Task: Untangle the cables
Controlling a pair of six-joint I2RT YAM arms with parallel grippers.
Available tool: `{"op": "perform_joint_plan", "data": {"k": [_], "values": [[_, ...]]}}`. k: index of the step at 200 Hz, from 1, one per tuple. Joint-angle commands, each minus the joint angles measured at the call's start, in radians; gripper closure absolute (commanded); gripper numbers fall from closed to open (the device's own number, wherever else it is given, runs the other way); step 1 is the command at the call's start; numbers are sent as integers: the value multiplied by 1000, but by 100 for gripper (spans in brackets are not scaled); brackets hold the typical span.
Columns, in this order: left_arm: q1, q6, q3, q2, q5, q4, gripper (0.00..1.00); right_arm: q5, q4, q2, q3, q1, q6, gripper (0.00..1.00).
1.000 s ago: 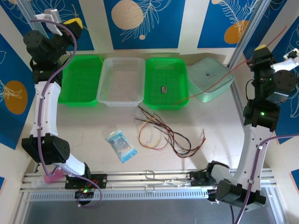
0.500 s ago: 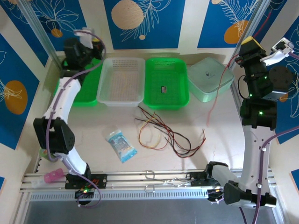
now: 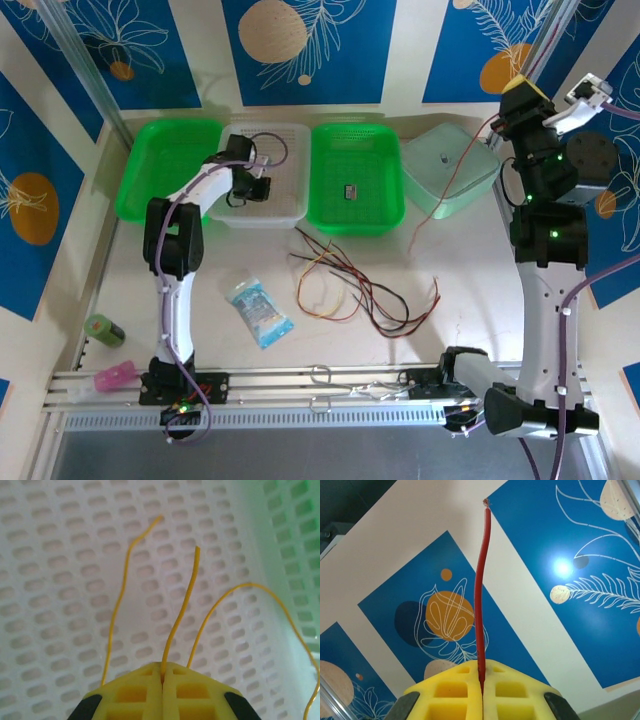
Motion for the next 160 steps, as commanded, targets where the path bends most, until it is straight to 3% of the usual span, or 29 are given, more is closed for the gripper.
{"op": "perform_joint_plan", "data": {"k": [1,25,35,114,160], "values": [[-2,1,62,-15,72,-49,37,20,3,1,49,34,-45,100],[-1,35,14,-96,77,31,11,20,-3,19,78,57,-69,100],[0,57,-9,-137,70,74,6,17,2,30,88,61,-70,100],[3,137,-30,-398,45,97,1,-31,77,254,311,172,-99,100],[3,138,-276,-591,67,231,0,-28,134,440,486,236,-129,100]]}}
